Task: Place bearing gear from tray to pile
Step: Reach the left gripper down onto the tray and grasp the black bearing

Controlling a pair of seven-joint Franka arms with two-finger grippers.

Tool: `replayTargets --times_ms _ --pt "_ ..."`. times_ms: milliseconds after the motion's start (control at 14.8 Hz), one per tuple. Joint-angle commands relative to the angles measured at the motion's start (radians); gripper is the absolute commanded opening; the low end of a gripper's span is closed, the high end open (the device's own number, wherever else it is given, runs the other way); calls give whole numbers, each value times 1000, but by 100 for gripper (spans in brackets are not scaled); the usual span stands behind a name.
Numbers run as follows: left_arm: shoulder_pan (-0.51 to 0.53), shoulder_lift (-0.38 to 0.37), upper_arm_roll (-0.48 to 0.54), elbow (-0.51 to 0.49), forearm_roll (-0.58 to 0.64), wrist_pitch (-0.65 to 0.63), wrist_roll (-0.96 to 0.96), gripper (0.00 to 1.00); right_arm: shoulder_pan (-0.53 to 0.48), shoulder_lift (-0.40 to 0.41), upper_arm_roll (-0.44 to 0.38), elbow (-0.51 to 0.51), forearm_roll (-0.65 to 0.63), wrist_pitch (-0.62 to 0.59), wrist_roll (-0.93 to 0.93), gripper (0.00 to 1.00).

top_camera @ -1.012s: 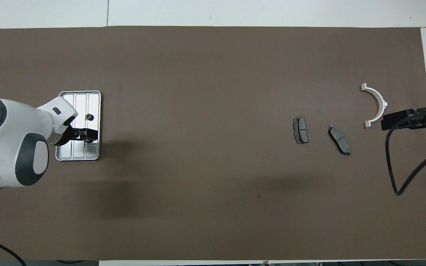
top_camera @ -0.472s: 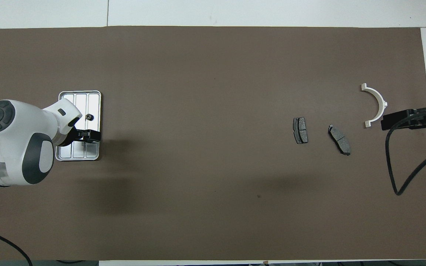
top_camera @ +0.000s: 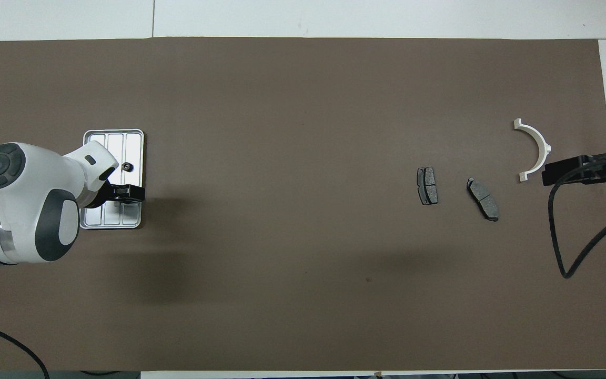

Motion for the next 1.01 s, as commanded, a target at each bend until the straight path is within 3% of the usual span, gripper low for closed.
replayTargets --times_ms 0,337,472,607,944 --pt "-6 7 9 -18 -2 44 14 97 -10 -13 7 -11 30 20 -6 100" --pt "1 15 9 -18 -2 46 39 94 -10 -13 7 -11 30 20 -6 100" --pt "1 15 9 -18 -2 46 37 86 -10 -13 7 -11 30 20 -6 100" --pt "1 14 9 -18 -2 41 36 71 -10 -13 7 -11 30 20 -6 100" --pt "1 14 9 -18 -2 38 31 8 -10 -13 7 -11 30 20 -8 100"
